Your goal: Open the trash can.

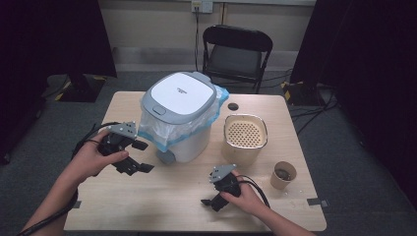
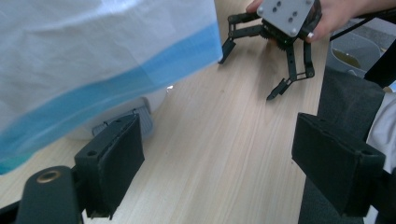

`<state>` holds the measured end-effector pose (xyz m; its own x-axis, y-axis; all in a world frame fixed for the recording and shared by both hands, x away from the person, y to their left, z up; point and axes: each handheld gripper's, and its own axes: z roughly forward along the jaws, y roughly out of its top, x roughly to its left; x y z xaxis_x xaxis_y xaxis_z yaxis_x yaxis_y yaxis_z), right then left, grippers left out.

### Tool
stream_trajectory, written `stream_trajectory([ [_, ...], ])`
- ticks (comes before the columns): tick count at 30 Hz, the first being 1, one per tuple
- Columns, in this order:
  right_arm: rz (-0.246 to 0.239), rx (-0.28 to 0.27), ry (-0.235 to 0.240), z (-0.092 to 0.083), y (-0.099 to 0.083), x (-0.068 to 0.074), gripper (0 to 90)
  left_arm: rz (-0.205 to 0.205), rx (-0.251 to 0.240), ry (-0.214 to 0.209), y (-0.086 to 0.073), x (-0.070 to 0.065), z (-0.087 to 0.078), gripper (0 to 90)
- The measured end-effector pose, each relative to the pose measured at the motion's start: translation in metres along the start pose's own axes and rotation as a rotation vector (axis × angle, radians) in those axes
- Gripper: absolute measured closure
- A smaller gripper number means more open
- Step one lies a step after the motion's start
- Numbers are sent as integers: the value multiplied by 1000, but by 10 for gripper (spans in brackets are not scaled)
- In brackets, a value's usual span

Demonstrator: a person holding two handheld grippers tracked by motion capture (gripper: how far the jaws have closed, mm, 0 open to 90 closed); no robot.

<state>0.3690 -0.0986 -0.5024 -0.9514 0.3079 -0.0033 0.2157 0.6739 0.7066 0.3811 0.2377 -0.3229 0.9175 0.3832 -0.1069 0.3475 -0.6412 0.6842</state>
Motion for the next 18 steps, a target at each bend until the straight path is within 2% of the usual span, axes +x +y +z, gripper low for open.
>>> stream_trajectory([
  [4,0,0,0,0,0,0,0,-1,-2,0,5,1,-3,162],
  [5,1,0,0,0,0,0,0,8,4,-2,7,2,-4,162],
  [8,0,0,0,0,0,0,0,-5,1,4,10,3,-7,163],
  [18,1,2,2,0,0,0,0,-12,-8,17,22,12,-19,162],
])
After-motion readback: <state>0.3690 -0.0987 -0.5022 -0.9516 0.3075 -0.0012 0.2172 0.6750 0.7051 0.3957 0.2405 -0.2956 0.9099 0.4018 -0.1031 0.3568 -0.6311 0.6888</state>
